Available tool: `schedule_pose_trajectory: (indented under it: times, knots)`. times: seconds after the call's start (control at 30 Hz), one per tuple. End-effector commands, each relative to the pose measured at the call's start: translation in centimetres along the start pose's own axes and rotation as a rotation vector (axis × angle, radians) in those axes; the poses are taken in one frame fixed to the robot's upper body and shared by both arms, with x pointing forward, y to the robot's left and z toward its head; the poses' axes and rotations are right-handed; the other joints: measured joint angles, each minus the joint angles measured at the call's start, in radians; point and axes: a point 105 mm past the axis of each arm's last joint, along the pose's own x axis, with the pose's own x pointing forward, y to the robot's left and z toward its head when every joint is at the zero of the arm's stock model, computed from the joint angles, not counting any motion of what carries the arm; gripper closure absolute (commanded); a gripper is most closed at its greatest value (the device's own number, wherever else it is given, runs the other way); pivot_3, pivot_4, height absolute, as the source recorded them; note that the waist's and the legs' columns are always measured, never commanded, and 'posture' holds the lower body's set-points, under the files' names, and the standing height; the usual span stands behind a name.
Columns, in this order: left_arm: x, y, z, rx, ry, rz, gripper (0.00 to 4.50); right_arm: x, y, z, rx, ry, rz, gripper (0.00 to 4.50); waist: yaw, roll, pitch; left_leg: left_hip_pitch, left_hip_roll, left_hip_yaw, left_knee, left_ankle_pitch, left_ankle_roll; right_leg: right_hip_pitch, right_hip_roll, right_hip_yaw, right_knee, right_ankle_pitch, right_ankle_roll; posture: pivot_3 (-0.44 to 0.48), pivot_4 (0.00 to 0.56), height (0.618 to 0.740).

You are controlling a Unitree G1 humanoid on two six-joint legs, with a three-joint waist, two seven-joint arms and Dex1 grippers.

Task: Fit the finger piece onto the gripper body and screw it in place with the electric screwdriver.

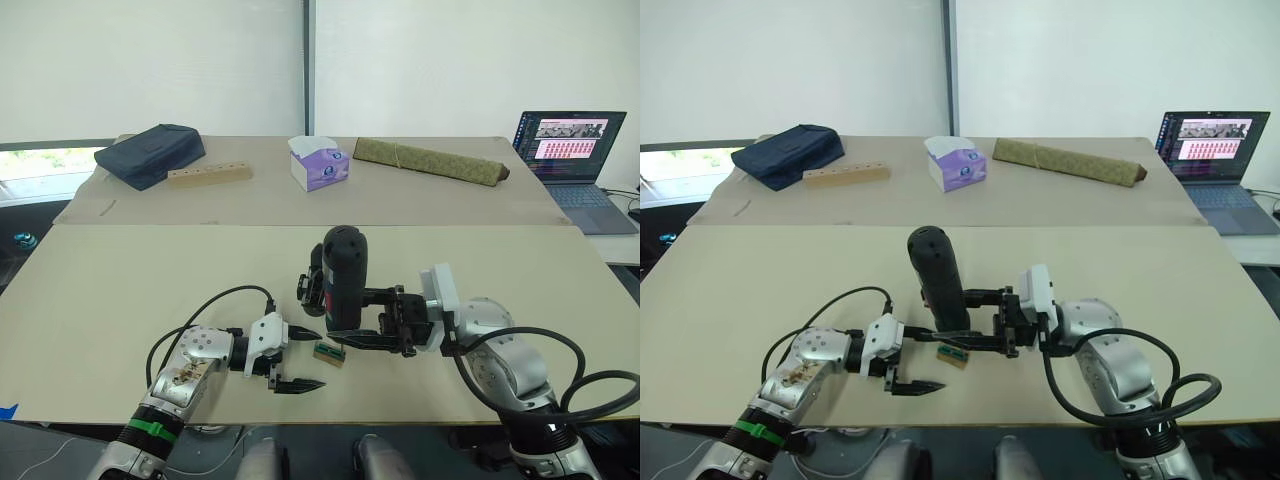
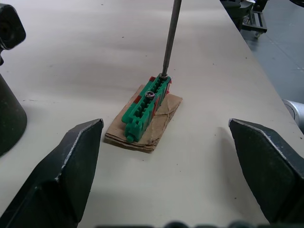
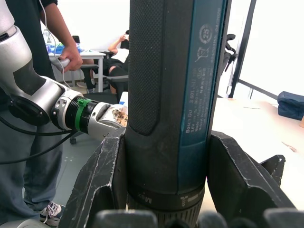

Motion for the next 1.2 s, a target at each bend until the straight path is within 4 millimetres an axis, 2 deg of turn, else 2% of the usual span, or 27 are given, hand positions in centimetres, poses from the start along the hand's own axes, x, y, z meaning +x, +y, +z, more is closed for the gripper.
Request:
schedule_pose_trajectory:
  times: [0.03, 0.23, 0.4, 0.8, 1.0, 1.2]
  knots:
    - [0.0, -1.0, -2.4, -0.088, 0.055, -0.012, 0.0, 0.2, 0.1, 1.0, -0.061, -0.036, 0.009, 2.59, 0.0, 0.0, 0.0, 0.0, 0.0, 0.0, 0.0, 0.0, 0.0, 0.0, 0.0, 0.0, 0.0, 0.0, 0.0, 0.0, 0.15, 0.74]
    - [-0.2, -0.8, -2.5, -0.083, 0.044, 0.006, 0.0, 0.3, 0.1, 1.2, -0.067, -0.042, 0.015, 2.59, 0.0, 0.0, 0.0, 0.0, 0.0, 0.0, 0.0, 0.0, 0.0, 0.0, 0.0, 0.0, 0.0, 0.0, 0.0, 0.0, 0.15, 0.74]
    - [-0.5, -0.7, -1.6, -0.027, -0.005, 0.013, 0.0, 0.3, 0.0, 1.8, -0.071, -0.054, 0.018, 2.59, -0.002, 0.0, 0.0, 0.0, 0.0, 0.0, 0.0, 0.0, 0.0, 0.0, 0.0, 0.0, 0.0, 0.0, 0.0, 0.0, 0.15, 0.74]
    - [-2.5, -0.6, -0.5, -0.041, -0.103, 0.082, 0.0, 0.6, -0.1, 2.9, -0.086, -0.079, 0.031, 2.59, -0.009, -0.001, 0.001, 0.0, 0.001, 0.0, -0.002, 0.0, 0.0, -0.002, 0.001, 0.0, 0.0, 0.0, -0.001, 0.0, 0.15, 0.74]
    - [-3.9, -0.3, 0.6, -0.048, -0.197, 0.113, 0.0, 1.0, -0.3, 3.8, -0.093, -0.097, 0.04, 2.59, -0.009, -0.003, 0.002, -0.002, 0.002, 0.0, -0.002, 0.0, 0.0, -0.003, 0.001, 0.0, 0.0, 0.0, -0.001, 0.0, 0.15, 0.74]
    - [-6.3, -0.5, 2.6, -0.061, -0.284, 0.129, 0.0, 0.9, -1.1, 5.9, -0.092, -0.144, 0.005, 2.59, -0.003, -0.007, 0.005, -0.004, 0.002, 0.0, -0.002, 0.0, 0.0, -0.004, 0.001, 0.0, 0.0, 0.0, -0.002, 0.0, 0.15, 0.74]
